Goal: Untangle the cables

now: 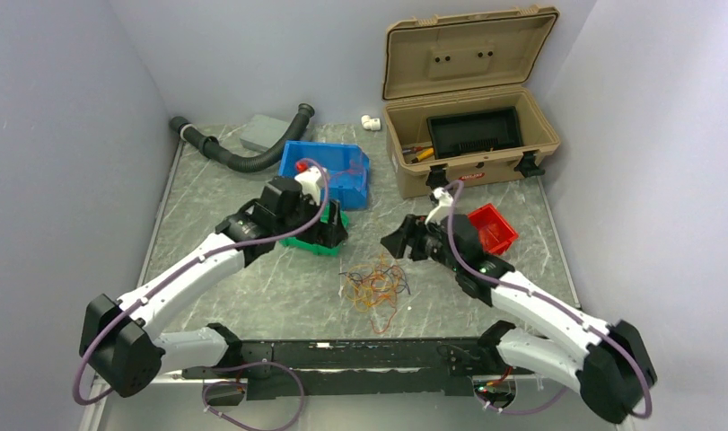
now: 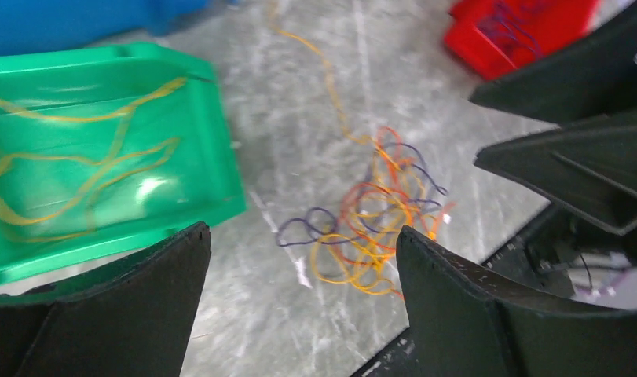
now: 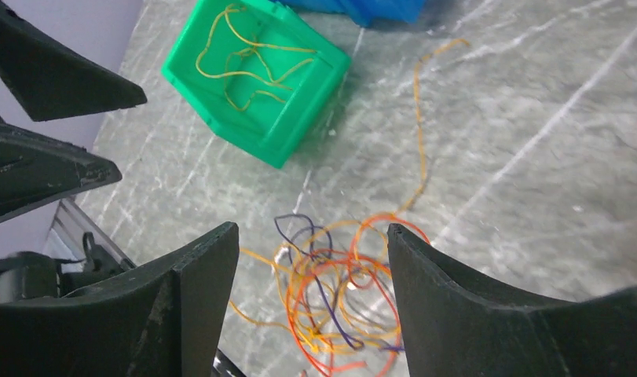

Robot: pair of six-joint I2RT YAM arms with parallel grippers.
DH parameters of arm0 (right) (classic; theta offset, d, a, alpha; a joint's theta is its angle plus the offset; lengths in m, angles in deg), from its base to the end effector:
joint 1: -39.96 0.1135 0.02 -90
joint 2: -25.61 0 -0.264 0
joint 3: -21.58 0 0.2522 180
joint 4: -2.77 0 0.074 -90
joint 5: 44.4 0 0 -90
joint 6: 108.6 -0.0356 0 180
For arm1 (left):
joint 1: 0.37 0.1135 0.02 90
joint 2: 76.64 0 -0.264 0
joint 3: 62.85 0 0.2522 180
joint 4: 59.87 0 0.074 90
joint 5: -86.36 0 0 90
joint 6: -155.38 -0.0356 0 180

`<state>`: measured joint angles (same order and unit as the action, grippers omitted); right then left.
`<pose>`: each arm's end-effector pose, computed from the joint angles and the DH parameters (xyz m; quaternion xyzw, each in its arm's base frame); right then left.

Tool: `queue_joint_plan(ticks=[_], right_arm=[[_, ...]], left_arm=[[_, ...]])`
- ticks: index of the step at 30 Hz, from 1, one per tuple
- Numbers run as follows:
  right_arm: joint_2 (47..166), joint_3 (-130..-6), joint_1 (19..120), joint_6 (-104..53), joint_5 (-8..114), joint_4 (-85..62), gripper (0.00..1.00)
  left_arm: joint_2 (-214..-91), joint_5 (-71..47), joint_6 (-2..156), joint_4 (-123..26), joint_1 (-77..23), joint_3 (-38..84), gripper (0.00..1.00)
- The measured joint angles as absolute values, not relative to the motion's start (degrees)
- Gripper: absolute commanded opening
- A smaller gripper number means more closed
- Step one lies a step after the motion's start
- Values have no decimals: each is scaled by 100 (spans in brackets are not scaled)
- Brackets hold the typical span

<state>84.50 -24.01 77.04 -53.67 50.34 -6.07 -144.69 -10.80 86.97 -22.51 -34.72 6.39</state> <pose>0.1821 0.1413 0.2403 -0.0376 0.8285 0.3561 0.4306 0.2136 -0.1513 0.2991 0.1270 0.8813 -0.2611 0.3729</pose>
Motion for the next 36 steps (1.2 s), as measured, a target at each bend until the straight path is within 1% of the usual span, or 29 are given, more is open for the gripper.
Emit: queue_joint_plan(ticks=[3,6,10,13,14,15,19,20,21,22,23,26,30,34,36], right_arm=[[7729,-1951,7636,-5305,5064,-788,72],[7349,-1761,7627,-5242,5206,-834,72],[7124,-1706,7627,-5122,5348,-954,72],[7062,-1682,7627,-5048,5396,-1055,72],[7062,-1673,7627,-5024,5440,-1083,72],[7076,-1660,7627,-5004,5490,-1098,72],[7344,-1641,7625,-4965,5687,-1094,75],[7456,-1623,7625,-4962,5766,-1077,76],[7545,-1599,7625,-4965,5827,-1055,76],[7653,-1551,7625,-4969,5927,-1013,76],[7799,-1466,7625,-4982,6048,-937,76],[8063,-1276,7634,-5045,6238,-690,75],[8531,-998,7717,-5185,6400,-318,70],[8868,-967,7822,-5319,6362,-111,53],[8957,-983,7852,-5395,6266,-58,43]], left_arm=[[-14539,-1489,8701,-2629,-3774,412,85],[-14790,-1760,8710,-2881,-4010,318,80],[-15315,-2007,8727,-3147,-4250,318,72],[-15697,-2162,8747,-3256,-4357,320,68],[-15820,-2206,8756,-3276,-4388,327,65],[-15966,-2245,8758,-3274,-4423,348,60],[-16377,-2289,8762,-3136,-4556,532,36],[-16414,-2297,8758,-3125,-4582,547,27],[-16416,-2322,8754,-3117,-4602,549,15],[-16410,-2339,8745,-3117,-4611,552,5],[-16397,-2350,8762,-3121,-4617,554,0],[-16294,-2326,8749,-3049,-4622,556,0],[-15914,-2236,8723,-2843,-4622,558,0],[-15394,-2171,8705,-2736,-4622,560,0],[-15118,-2123,8703,-2714,-4622,560,0]])
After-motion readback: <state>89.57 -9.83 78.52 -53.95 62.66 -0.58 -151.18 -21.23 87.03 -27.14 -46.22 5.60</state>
